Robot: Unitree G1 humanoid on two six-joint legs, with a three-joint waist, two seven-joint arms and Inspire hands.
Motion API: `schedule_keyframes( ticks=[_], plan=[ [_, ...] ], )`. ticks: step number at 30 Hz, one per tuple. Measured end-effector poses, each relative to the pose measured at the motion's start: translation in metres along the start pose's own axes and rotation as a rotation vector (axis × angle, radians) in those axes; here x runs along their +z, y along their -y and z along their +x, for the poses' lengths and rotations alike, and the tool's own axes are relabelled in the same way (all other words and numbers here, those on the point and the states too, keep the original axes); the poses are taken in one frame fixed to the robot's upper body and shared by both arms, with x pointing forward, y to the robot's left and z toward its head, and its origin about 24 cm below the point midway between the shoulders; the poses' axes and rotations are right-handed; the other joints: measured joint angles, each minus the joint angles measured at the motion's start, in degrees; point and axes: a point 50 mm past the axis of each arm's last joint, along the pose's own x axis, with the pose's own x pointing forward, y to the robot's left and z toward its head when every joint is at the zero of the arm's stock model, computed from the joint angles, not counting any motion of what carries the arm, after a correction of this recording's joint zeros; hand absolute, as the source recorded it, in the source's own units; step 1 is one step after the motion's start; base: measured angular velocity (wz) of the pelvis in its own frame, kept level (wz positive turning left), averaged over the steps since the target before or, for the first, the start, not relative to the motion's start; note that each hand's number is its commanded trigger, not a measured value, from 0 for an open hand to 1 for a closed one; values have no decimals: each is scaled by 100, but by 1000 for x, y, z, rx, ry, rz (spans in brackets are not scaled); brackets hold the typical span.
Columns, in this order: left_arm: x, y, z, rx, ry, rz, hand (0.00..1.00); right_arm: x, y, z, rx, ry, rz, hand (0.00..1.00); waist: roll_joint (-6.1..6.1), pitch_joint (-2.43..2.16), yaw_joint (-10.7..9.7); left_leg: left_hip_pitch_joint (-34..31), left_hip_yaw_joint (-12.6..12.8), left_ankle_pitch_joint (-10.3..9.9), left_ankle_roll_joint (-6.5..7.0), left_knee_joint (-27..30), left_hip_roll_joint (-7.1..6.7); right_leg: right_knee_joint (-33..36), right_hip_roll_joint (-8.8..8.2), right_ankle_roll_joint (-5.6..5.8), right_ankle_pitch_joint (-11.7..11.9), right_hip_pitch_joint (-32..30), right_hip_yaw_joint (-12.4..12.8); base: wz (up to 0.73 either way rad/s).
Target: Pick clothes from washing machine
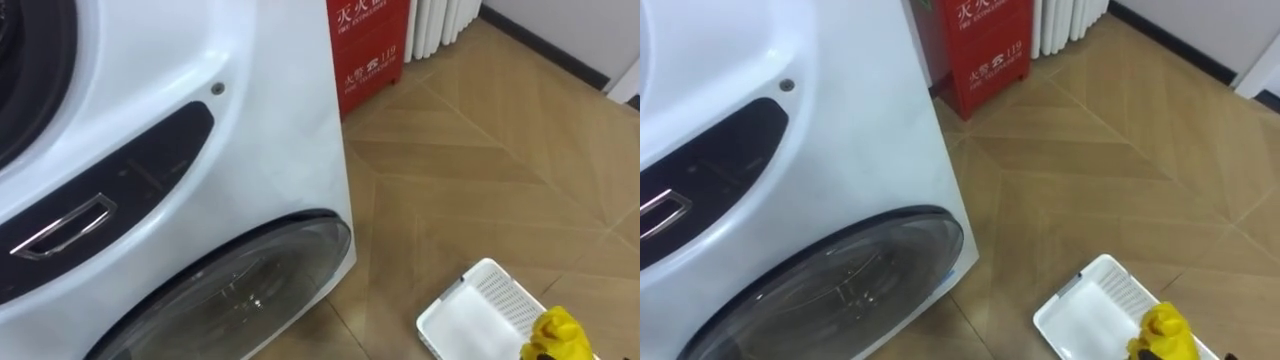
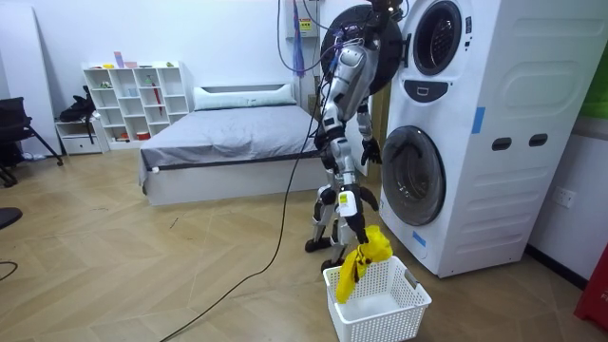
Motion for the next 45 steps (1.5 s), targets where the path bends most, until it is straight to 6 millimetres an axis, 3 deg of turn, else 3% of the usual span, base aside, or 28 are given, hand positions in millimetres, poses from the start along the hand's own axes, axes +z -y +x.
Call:
schedule_keyframes(
  ticks=[9, 12, 15, 19, 23, 24, 28, 31, 36, 45],
  plan=[
    [-5, -4, -1, 9, -4, 1, 0, 1, 5, -1, 6, 28, -4, 0, -13, -9, 14, 298, -234, 8, -13, -8, 50, -146, -70, -42, -20, 455, -269, 15],
    [-9, -8, -1, 18, -10, 7, 0, -4, 6, -3, 17, 14, -12, 0, -78, -41, 13, 312, -265, 9, -15, -9, 77, -190, -98, -47, -12, 516, -382, 17],
    [-20, -7, -4, -3, -35, 15, 0, -12, 11, -6, 20, -8, -30, 0, -145, -52, 1, 436, -386, 9, -15, -15, 90, -307, -111, -59, -6, 732, -482, 16],
    [-32, -3, -8, -40, -63, 18, 0, -40, 31, -14, 4, -107, -43, 0, -239, -89, 40, 702, -588, 9, -19, -31, 144, -615, -158, -93, 7, 1229, -765, 31],
    [-45, -3, -12, -40, -95, 15, 0, -64, 44, -24, -22, -187, -31, 0, -353, -86, 105, 940, -756, 11, -22, -68, 176, -799, -215, -105, -5, 1643, -1004, 29],
    [-45, -3, -12, -38, -97, 8, 0, -67, 46, -25, -29, -197, -26, 0, -387, -66, 110, 962, -780, 11, -22, -71, 176, -815, -225, -104, -5, 1686, -1038, 37],
    [-50, -7, -15, -27, -98, -3, 0, -77, 53, -31, -48, -237, -24, 0, -565, -67, 188, 1180, -916, 19, -37, -133, 175, -1036, -283, -104, -4, 2075, -1332, 35],
    [-58, -8, -17, -23, -117, 22, 0, -90, 50, -37, -40, -283, 15, 0, -764, -121, 285, 1373, -1029, 23, -44, -164, 184, -1267, -294, -114, 4, 2400, -1468, 27],
    [-68, -9, -21, -21, -159, 4, 0, -103, 46, -40, -31, -349, 47, 0, -929, -143, 398, 1586, -1188, 23, -44, -232, 189, -1583, -312, -101, 67, 2804, -1667, 23],
    [-81, -21, -24, 39, -214, 8, 0, -137, 45, -56, 1, -514, -4, 0, -1126, -72, 670, 1756, -1526, 23, -44, -276, 144, -1815, -368, -90, 61, 3213, -1981, 20]
  ],
)
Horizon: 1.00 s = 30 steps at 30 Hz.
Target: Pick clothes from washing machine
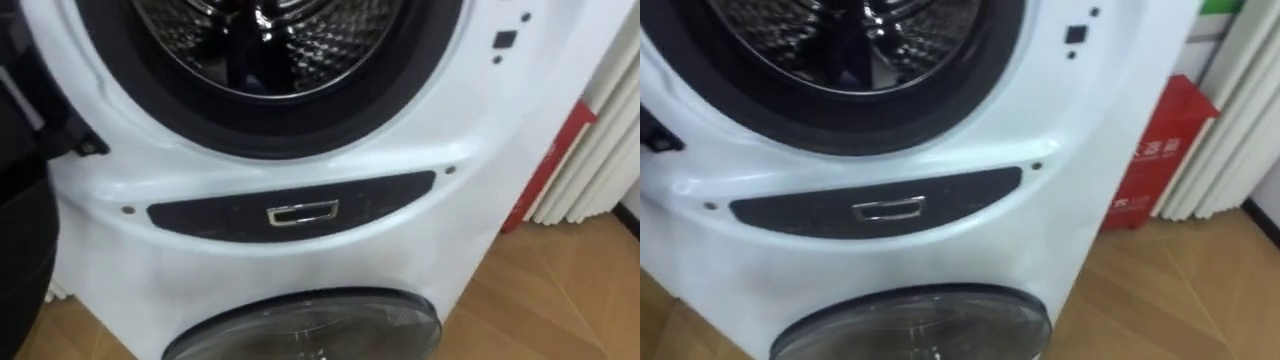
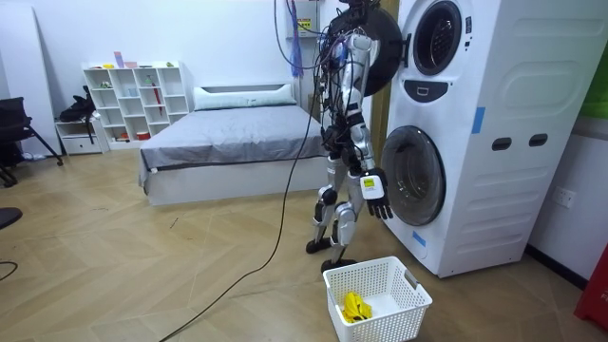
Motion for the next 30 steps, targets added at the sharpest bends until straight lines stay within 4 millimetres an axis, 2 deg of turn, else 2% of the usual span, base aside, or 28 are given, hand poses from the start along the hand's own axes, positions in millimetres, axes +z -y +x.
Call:
schedule_keyframes(
  ticks=[3, 4, 6, 8, 13, 17, 22, 30],
  plan=[
    [-1, 4, -1, -2, -11, -20, 0, -20, 1, -1, 6, -79, -20, 0, -73, -10, 92, 28, -142, 0, 0, 0, -39, -81, -27, 11, -8, 88, -132, 22],
    [-2, 6, -1, -5, -18, -33, 0, -29, 1, -2, 7, -111, -22, 0, -105, -39, 153, 31, -164, 0, 0, 1, -43, -85, -28, 16, -14, 97, -137, 17],
    [-4, 8, -2, -7, -28, -47, 0, -36, -1, -3, 24, -143, -28, 0, -158, -32, 226, 35, -209, 0, 0, -1, -47, -86, -34, 19, -16, 114, -155, 3],
    [-8, 6, -2, -1, -45, -58, 0, -44, -4, -4, 47, -171, -68, 0, -202, -4, 302, 50, -235, 0, 1, 1, -49, -88, -33, 19, -15, 174, -185, 4],
    [-21, 6, -4, 3, -90, -69, 0, -46, -10, -4, 74, -187, -117, 0, -206, -5, 409, 100, -246, -2, 1, 0, -49, -83, -39, 21, -14, 204, -216, 1],
    [-26, 5, -4, 29, -123, -74, 0, -45, -17, -2, 90, -213, -180, 0, -161, 9, 500, 120, -296, -14, -16, -2, -45, -90, -29, 20, -16, 269, -270, 8],
    [-28, 12, -6, 31, -139, -85, 0, -42, -21, -1, 87, -205, -221, 0, -144, 4, 626, 126, -385, -17, -21, 22, -46, -87, -28, 18, -16, 287, -308, 6],
    [-33, 16, -9, 21, -152, -92, 0, -42, -22, -1, 83, -197, -281, 0, -93, 22, 634, 234, -441, -57, -57, 89, 28, -78, -9, -8, -32, 446, -390, 4]
  ],
)
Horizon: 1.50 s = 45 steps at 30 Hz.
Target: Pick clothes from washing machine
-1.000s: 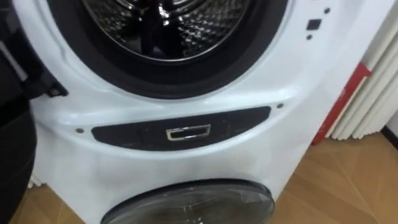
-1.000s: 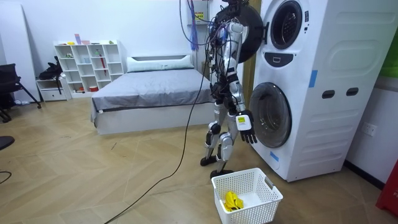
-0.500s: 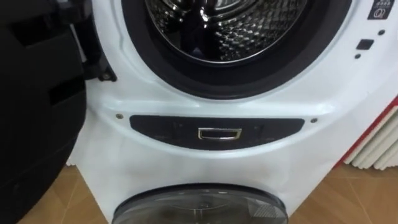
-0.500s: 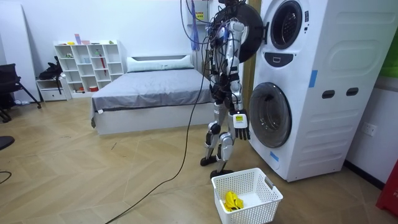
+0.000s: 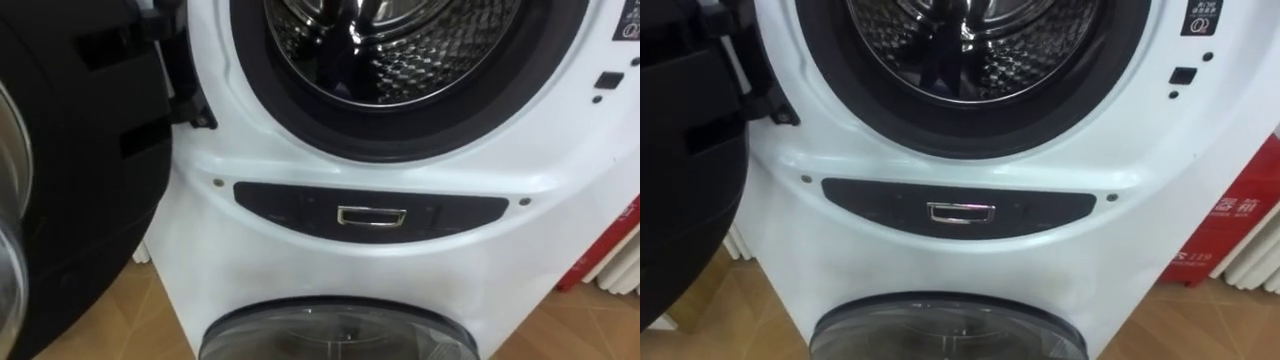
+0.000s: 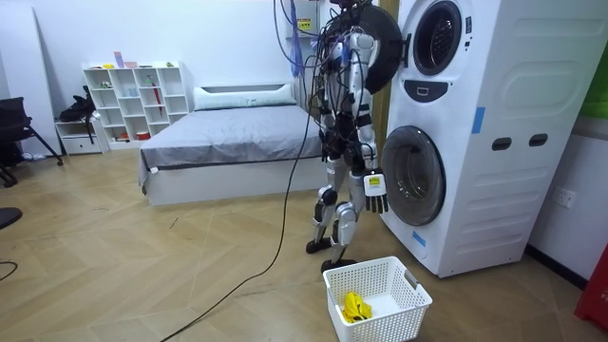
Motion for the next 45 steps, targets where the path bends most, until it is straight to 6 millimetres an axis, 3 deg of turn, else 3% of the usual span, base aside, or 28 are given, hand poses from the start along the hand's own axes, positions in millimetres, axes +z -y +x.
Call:
schedule_keyframes(
  ticks=[3, 6, 9, 12, 13, 14, 15, 17, 18, 19, 20, 22, 23, 24, 26, 27, 29, 30, 31, 32, 33, 34, 35, 36, 38, 40, 41, 45],
  plan=[
    [-2, 0, 0, 1, -4, 6, 0, 0, 0, 0, 0, -1, -5, 0, -3, 2, 2, -28, -23, -85, -48, 180, 19, 37, 43, -47, -50, 24, 1, 0],
    [-3, -1, 0, -3, -3, 35, 0, -2, 1, 0, 4, -10, -14, 0, 9, -4, 27, -340, -60, -253, -141, 773, 151, 133, 172, -133, -106, -83, 0, 0],
    [2, -2, 1, -12, 7, 13, 0, -1, 2, 0, 1, -6, -30, 0, 26, -4, 149, -891, -153, -294, -207, 1810, 315, 221, 207, -270, -114, -186, -58, -4],
    [0, 1, 0, -26, -2, 13, 0, 4, 9, -1, -26, 14, -80, 0, 133, 19, 210, -1270, -55, -337, -206, 3223, 655, 430, 369, -459, -214, -240, -117, -14],
    [-3, 3, -1, -40, -12, 8, 0, 8, 11, -1, -37, 32, -99, 0, 287, -19, 187, -1217, -68, -262, -230, 3846, 746, 547, 464, -507, -272, -261, -152, 6],
    [1, 3, 0, -46, -2, 3, 0, 10, 11, -2, -46, 46, -107, 0, 325, -16, 101, -982, -152, -136, -283, 4114, 728, 659, 494, -533, -332, -271, -250, 27],
    [6, 3, 0, -47, 8, 1, 0, 10, 11, -2, -48, 47, -107, 0, 338, -10, 56, -801, -150, -99, -334, 4080, 695, 729, 497, -542, -348, -300, -285, 50],
    [24, 5, 1, -53, 66, -3, 0, 10, 11, -2, -49, 52, -98, 0, 356, 10, -45, -73, -166, -86, -459, 3263, 589, 969, 506, -551, -357, -485, -397, 36],
    [31, 6, 2, -55, 89, -2, 0, 12, 11, -2, -48, 59, -96, 0, 361, 11, -54, 74, -175, -153, -533, 3019, 594, 1028, 507, -552, -356, -582, -451, 33],
    [46, 7, 1, -62, 135, 1, 0, 16, 9, -2, -43, 78, -95, 0, 382, 27, -83, 267, -281, -362, -721, 2545, 608, 1136, 505, -559, -351, -766, -555, 29],
    [59, 9, 1, -71, 180, 4, 0, 19, 8, -1, -40, 89, -91, 0, 350, 66, -98, 452, -395, -600, -732, 2021, 581, 1229, 502, -569, -342, -913, -629, 29],
    [71, 11, 0, -79, 220, 31, 0, 21, 7, -1, -39, 94, -74, 0, 381, 63, -154, 670, -488, -881, -692, 1323, 602, 1320, 494, -559, -330, -1128, -771, 28],
    [77, 14, -1, -86, 242, 54, 0, 21, 7, -1, -38, 95, -73, 0, 387, 54, -194, 728, -503, -999, -609, 962, 609, 1371, 489, -543, -287, -1288, -821, 25],
    [80, 15, -1, -91, 251, 59, 0, 22, 7, -1, -36, 97, -72, 0, 387, 53, -196, 733, -504, -1035, -563, 801, 601, 1412, 476, -535, -243, -1366, -832, 9],
    [82, 18, -2, -104, 253, 64, 0, 20, 5, -1, -18, 89, -57, 0, 354, 43, -198, 623, -448, -1053, -440, 393, 476, 1380, 395, -460, 18, -1635, -835, -3],
    [81, 19, -2, -109, 246, 64, 0, 18, 5, -1, -16, 83, -53, 0, 341, 35, -193, 584, -451, -1007, -318, 339, 415, 1329, 361, -440, 106, -1668, -825, -9],
    [70, 21, -1, -126, 201, 76, 0, 9, 10, -2, -19, 59, -33, 0, 318, 27, -193, 533, -409, -811, 15, 219, 224, 1066, 268, -344, 563, -1639, -718, -14],
    [68, 21, 0, -127, 189, 73, 0, 7, 10, -2, -21, 55, -25, 0, 312, 29, -192, 516, -353, -777, 76, 204, 183, 987, 244, -323, 683, -1637, -677, -22],
    [62, 19, 0, -127, 173, 65, 0, 6, 11, -2, -21, 54, -12, 0, 282, 31, -212, 425, -259, -675, 196, 179, 88, 783, 189, -246, 967, -1646, -589, -25],
    [59, 18, 1, -124, 163, 62, 0, 9, 10, -2, -20, 61, -2, 0, 270, 24, -227, 308, -138, -573, 279, 177, 24, 553, 158, -51, 1258, -1656, -397, -20],
    [57, 17, 1, -123, 155, 56, 0, 9, 10, -2, -20, 61, 9, 0, 269, 20, -219, 245, -36, -532, 312, 206, 12, 564, 91, 87, 1273, -1666, -359, 9],
    [53, 17, 2, -122, 140, 48, 0, 1, 14, -3, -30, 38, 41, 0, 267, 2, -295, 167, 217, -465, 327, 259, 9, 1043, -130, 295, 949, -1650, -373, 39],
    [49, 16, 2, -119, 128, 30, 0, -8, 18, -4, -41, 9, 75, 0, 213, -4, -326, 176, 363, -399, 330, 219, 6, 1623, -358, 342, 595, -1540, -361, 41],
    [46, 16, 2, -118, 117, 15, 0, -12, 21, -5, -48, 0, 98, 0, 195, -10, -322, 197, 369, -358, 338, 187, 3, 1860, -442, 381, 458, -1443, -358, 18],
    [31, 11, 2, -93, 68, -38, 0, -20, 26, -6, -75, -14, 136, 0, 176, -28, -284, 213, 403, -296, 335, 169, -3, 2098, -668, 573, 125, -826, -303, -13],
    [26, 4, 4, -60, 38, -110, 0, -25, 28, -7, -84, -29, 140, 0, 120, -31, -152, 206, 564, -268, 302, 167, -27, 1759, -715, 638, -26, -369, -60, -49],
    [25, -2, 5, -33, 22, -172, 0, -26, 29, -7, -87, -38, 132, 0, 73, -29, -22, 193, 669, -242, 258, 166, -55, 1242, -704, 673, -71, -140, -60, -66],
    [28, -15, 7, 33, 9, -325, 0, -19, 31, -7, -92, -19, 90, 0, 86, -63, 98, 163, 954, -182, 161, 176, -54, 429, -659, 665, -81, 59, -280, -46]
  ],
)
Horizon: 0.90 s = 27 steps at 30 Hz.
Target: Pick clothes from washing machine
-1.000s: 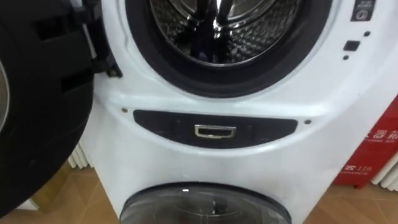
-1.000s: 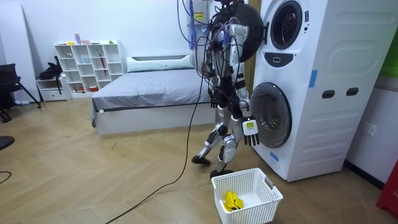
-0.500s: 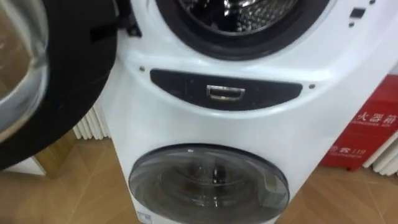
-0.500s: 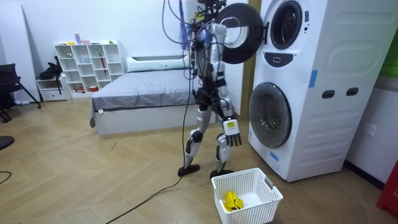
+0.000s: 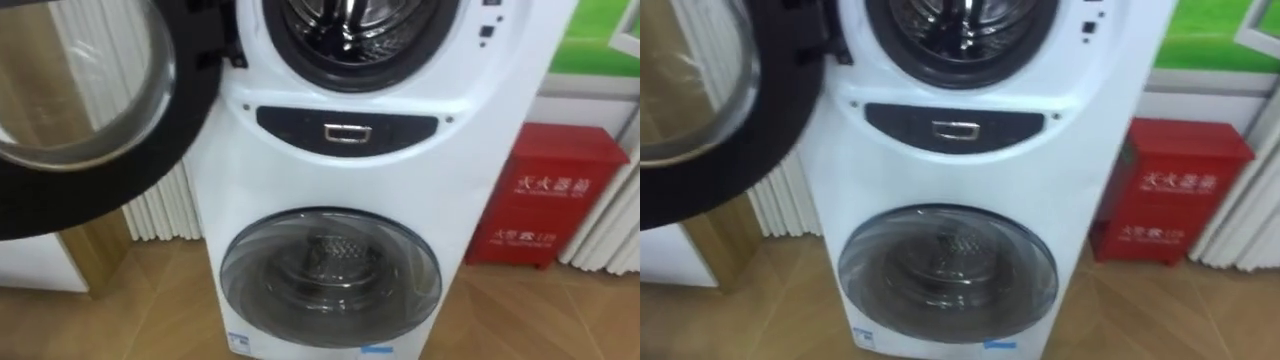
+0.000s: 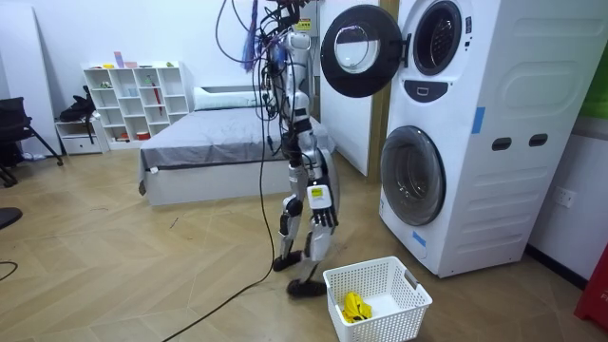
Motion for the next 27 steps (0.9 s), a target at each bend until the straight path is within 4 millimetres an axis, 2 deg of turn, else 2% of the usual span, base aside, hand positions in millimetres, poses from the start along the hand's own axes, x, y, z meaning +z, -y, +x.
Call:
schedule_keyframes(
  ticks=[2, 4, 6, 8, 9, 11, 15, 17, 19, 20, 27],
  plan=[
    [9, -5, 2, 22, 11, -80, 0, 2, 3, 0, -3, 7, 21, 0, 39, 9, -3, 23, 9, 29, -46, -12, 49, -54, 62, -45, 35, 34, 20, -12],
    [25, -22, 5, 76, 52, -192, 0, 7, 11, -1, -12, 26, 64, 0, 105, -10, 17, 98, -8, 58, -94, -67, 86, -134, 131, -85, 57, 106, 62, -9],
    [47, -39, 5, 125, 128, -248, 0, 13, 18, -1, -25, 43, 84, 0, 138, -10, 33, 103, -33, 73, -117, -81, 104, -138, 157, -97, 63, 109, 62, -2],
    [81, -61, 6, 172, 210, -343, 0, 24, 27, -2, -41, 71, 84, 0, 191, -8, 59, 107, -38, 80, -129, -101, 118, -138, 170, -101, 61, 109, 44, 0],
    [88, -66, 6, 178, 226, -365, 0, 26, 29, -3, -45, 76, 84, 0, 208, -6, 50, 110, -39, 81, -130, -105, 119, -138, 172, -101, 61, 114, 37, 0],
    [117, -82, 2, 190, 302, -435, 0, 31, 35, -4, -50, 93, 88, 0, 285, -3, 55, 120, -67, 82, -133, -101, 115, -144, 177, -101, 61, 121, 25, 3],
    [156, -113, -8, 212, 415, -574, 0, 32, 40, -5, -57, 104, 132, 0, 347, -1, 60, 65, -156, 83, -134, -128, 112, -149, 177, -101, 61, 89, -82, 9],
    [176, -130, -17, 224, 478, -632, 0, 30, 46, -7, -67, 111, 151, 0, 412, -21, 114, 24, -190, 83, -135, -130, 91, -184, 177, -101, 61, 62, -84, 0],
    [187, -142, -22, 238, 505, -655, 0, 25, 50, -8, -79, 97, 149, 0, 436, -45, 193, 41, -265, 83, -135, -125, 67, -287, 175, -101, 62, 118, -71, -7],
    [192, -152, -26, 253, 526, -683, 0, 22, 51, -9, -87, 93, 146, 0, 459, -59, 214, 41, -405, 83, -135, -124, 62, -344, 172, -101, 62, 138, -71, -11],
    [213, -207, -51, 356, 633, -723, 0, 18, 63, -13, -138, 112, 192, 0, 615, -52, 224, 42, -642, 83, -135, -127, 50, -343, 194, -102, 62, 142, -71, -1]
  ],
)
